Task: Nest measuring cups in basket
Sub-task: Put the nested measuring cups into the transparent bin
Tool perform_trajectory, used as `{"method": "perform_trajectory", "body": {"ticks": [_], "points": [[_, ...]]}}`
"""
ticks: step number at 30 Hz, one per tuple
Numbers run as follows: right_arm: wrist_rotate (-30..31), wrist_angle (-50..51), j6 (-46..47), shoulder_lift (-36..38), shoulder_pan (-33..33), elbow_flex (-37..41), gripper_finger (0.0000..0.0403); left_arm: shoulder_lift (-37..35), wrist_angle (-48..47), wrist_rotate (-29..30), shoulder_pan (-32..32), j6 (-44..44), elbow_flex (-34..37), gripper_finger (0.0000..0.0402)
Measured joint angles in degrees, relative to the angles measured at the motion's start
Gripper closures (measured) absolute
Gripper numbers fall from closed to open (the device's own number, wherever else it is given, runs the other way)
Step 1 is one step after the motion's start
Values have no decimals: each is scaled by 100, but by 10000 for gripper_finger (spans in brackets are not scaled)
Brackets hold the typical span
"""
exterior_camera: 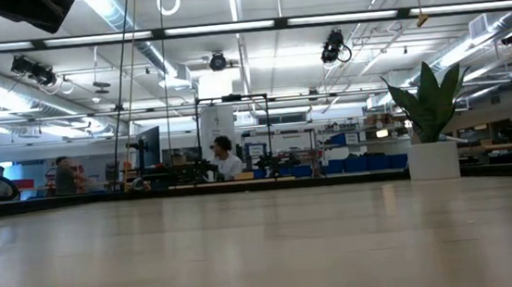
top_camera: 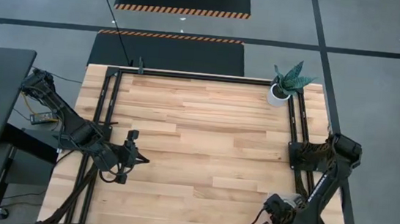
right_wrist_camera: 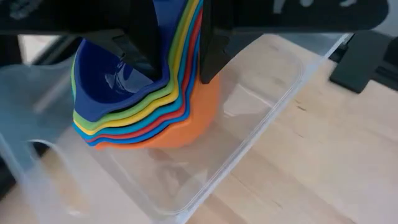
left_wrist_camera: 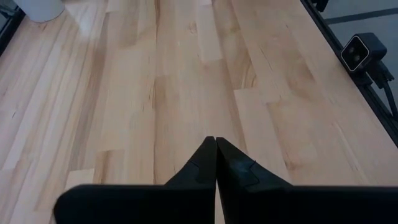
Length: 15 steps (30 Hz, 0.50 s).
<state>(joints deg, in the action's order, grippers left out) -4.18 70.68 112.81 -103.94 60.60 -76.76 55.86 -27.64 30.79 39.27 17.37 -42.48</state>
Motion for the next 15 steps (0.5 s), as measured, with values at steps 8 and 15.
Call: {"method": "perform_trajectory", "body": {"ticks": [8,15], "points": [[-30,-492,-4,19,-6,503,314,-1,-6,-1,0,0,0,395],[-31,-524,-1,15,-7,510,315,0,-13,0,-1,2,0,395]]}}
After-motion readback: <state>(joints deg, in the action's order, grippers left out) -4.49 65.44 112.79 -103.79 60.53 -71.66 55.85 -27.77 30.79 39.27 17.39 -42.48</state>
